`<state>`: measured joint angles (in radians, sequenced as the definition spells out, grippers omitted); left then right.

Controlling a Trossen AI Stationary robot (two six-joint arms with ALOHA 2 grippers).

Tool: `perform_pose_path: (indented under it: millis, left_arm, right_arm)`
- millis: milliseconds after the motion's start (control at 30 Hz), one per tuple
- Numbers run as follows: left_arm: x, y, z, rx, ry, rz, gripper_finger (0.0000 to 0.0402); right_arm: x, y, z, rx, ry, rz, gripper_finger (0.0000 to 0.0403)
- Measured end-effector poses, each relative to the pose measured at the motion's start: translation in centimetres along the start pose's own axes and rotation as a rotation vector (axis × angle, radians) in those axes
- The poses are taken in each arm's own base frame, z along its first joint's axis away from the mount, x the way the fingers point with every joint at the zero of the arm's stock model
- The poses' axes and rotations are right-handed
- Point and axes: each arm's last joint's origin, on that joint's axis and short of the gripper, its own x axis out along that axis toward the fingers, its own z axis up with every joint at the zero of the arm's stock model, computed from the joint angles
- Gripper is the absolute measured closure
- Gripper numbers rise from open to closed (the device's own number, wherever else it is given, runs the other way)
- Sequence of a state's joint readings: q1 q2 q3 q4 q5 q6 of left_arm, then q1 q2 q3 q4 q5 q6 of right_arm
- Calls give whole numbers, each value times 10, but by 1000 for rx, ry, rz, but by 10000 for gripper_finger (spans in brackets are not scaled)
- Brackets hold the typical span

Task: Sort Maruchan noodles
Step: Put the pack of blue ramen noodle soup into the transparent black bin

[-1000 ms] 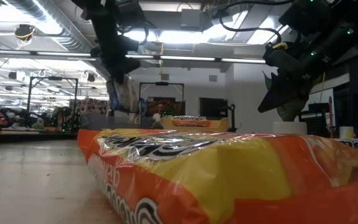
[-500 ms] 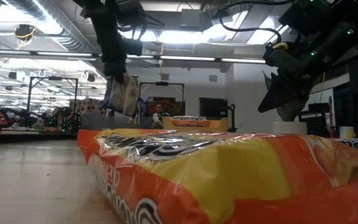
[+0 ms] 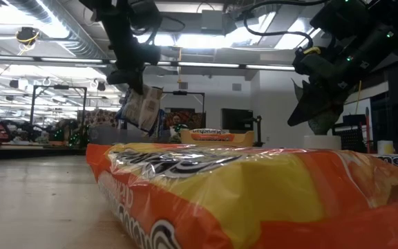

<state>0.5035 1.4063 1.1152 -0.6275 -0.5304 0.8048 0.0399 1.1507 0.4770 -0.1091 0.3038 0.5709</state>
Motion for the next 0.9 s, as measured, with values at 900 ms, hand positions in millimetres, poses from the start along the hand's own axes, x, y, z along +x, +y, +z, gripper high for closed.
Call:
perform_pose_path:
  millis: [900]
  left_arm:
    - [18,21,-22,355,-112,-79,368]
  right_arm:
    - [0,-1,1,1,-25,-37,402]
